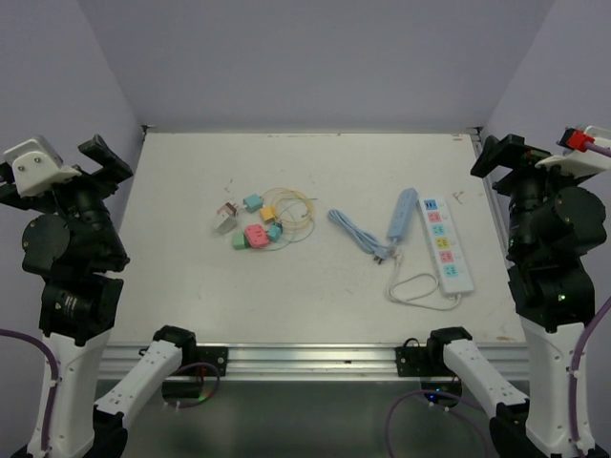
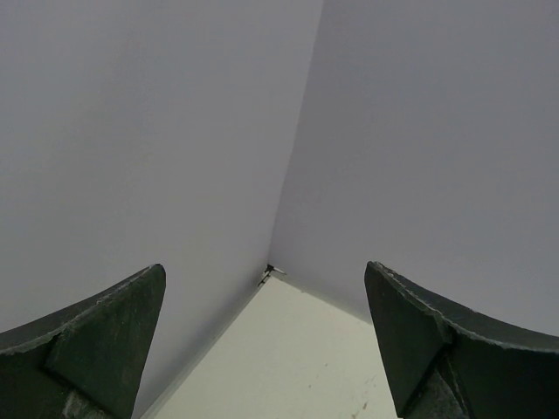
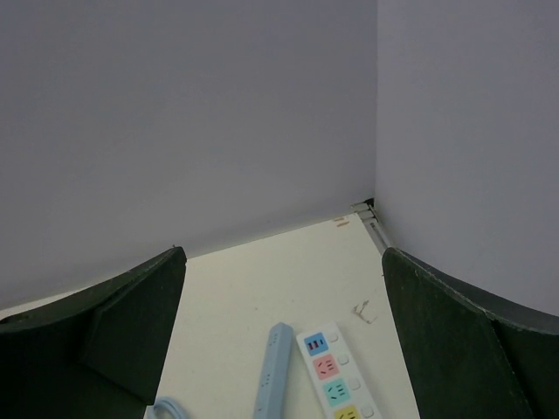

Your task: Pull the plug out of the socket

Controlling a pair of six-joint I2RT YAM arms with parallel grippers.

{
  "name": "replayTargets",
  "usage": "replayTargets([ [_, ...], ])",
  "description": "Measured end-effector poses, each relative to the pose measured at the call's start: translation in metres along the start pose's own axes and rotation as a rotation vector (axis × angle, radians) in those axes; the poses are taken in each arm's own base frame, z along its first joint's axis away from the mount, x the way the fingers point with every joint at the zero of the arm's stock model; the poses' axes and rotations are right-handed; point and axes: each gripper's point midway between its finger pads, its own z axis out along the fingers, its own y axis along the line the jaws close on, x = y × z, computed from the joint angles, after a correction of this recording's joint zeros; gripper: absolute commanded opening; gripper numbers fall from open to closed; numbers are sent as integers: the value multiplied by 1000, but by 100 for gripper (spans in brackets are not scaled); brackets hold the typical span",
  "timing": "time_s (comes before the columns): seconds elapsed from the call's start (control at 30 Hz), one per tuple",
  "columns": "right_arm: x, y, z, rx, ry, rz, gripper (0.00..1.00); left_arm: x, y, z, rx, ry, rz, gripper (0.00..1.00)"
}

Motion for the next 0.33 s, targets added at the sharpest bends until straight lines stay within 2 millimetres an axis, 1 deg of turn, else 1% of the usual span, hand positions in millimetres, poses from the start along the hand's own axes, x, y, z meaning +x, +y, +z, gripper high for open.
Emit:
replayTargets([
  [0.27, 1, 3, 3, -9, 2, -1, 99, 13, -3, 2, 1, 19, 17, 100],
  [0.33, 0, 4, 3, -13, -2, 1, 99, 13, -3, 3, 1, 20, 18, 100],
])
